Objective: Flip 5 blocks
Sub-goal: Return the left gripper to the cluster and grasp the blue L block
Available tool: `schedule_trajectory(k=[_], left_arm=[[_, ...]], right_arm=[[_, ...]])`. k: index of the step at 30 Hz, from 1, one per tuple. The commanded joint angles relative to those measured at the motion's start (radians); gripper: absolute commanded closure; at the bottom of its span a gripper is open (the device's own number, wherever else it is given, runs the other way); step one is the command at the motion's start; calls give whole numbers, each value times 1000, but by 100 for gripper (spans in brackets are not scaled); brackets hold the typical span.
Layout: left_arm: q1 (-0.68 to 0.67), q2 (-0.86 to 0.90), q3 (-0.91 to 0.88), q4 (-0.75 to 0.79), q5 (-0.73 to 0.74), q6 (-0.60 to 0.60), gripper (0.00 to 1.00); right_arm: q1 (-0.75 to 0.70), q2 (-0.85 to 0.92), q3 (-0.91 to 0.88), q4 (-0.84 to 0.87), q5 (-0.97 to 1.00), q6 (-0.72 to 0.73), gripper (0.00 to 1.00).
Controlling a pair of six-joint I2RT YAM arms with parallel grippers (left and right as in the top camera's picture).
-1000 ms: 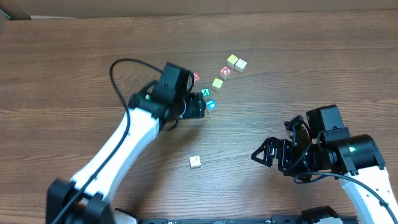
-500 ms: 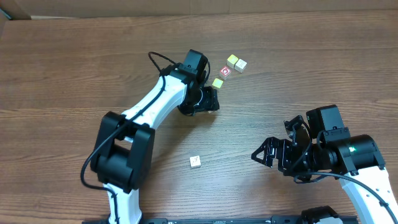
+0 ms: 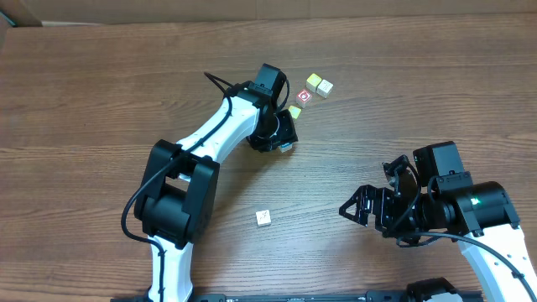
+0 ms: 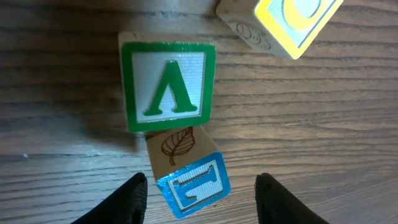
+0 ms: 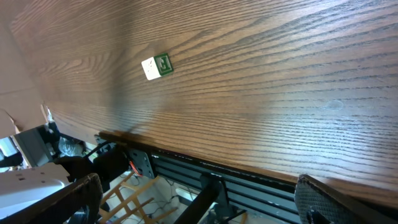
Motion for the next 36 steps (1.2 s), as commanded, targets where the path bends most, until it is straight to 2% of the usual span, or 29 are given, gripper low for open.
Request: schedule_trajectory(k=[1, 5, 7, 13, 14, 20, 25, 27, 32, 36], left_arm=[[-14, 14, 26, 0, -19, -45, 55], [-14, 19, 26, 0, -22, -52, 68], [-14, 23, 26, -2, -29, -60, 70], [-14, 25, 26, -8, -56, -64, 62], [-14, 25, 26, -8, -56, -64, 58], [-14, 26, 25, -5, -75, -66, 55], [-14, 26, 25, 0, -76, -66, 64], [-14, 26, 25, 0, -78, -66, 70], [-14, 26, 25, -7, -89, -66, 74], [-14, 26, 25, -21, -97, -65, 81]], right_arm=[[5, -4, 14, 6, -1, -16, 0], [5, -4, 14, 4, -1, -23, 0], [5, -4, 14, 2, -1, -23, 0], [5, -4, 14, -6, -1, -46, 0], [5, -4, 14, -7, -1, -46, 0], [5, -4, 14, -9, -1, -49, 0], [5, -4, 14, -9, -1, -50, 0], [5, -4, 14, -9, -1, -50, 0], [5, -4, 14, -9, -1, -50, 0], [5, -4, 14, -9, -1, -50, 0]])
